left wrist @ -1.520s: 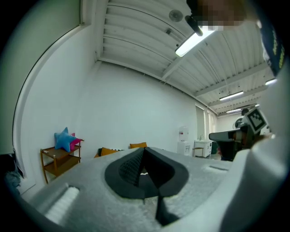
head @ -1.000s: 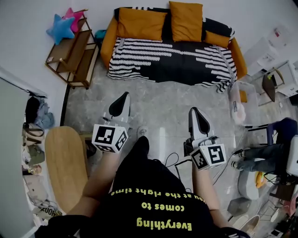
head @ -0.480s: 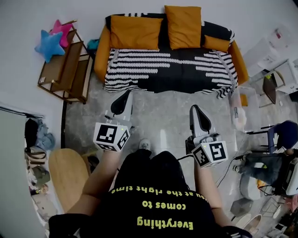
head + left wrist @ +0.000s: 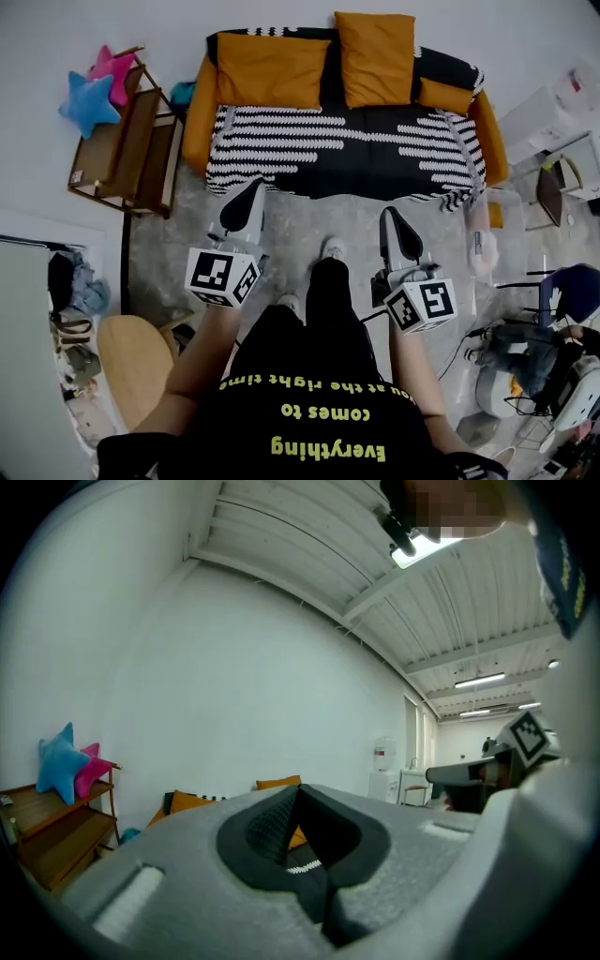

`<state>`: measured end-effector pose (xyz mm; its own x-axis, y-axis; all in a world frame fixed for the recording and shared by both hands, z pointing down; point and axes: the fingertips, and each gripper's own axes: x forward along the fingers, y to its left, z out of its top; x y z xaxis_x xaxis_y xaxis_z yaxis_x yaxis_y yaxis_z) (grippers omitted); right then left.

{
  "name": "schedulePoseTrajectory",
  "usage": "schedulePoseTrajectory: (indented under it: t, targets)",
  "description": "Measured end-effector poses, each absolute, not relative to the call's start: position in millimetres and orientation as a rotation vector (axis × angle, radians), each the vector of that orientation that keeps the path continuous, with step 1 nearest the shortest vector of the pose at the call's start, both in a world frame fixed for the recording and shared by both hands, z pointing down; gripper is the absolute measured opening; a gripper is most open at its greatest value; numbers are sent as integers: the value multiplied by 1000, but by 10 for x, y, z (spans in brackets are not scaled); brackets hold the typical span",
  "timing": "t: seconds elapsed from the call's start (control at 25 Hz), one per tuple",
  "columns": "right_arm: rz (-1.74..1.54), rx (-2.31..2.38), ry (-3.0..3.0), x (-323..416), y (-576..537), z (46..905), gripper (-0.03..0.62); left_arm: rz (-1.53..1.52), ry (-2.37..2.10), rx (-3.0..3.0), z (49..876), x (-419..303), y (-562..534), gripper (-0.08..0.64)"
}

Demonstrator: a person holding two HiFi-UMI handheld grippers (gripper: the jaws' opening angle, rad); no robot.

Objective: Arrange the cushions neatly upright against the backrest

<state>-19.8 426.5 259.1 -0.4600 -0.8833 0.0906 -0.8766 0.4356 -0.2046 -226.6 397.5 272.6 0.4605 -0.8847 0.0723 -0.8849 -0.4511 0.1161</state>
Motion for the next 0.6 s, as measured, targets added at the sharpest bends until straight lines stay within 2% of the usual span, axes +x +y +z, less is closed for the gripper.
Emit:
schedulePoseTrajectory:
  t: [0.6]
  targets:
    - [-378, -1329, 2843, 429, 2037, 2627, 11, -29, -1770, 2448, 2602, -1583, 2037, -2]
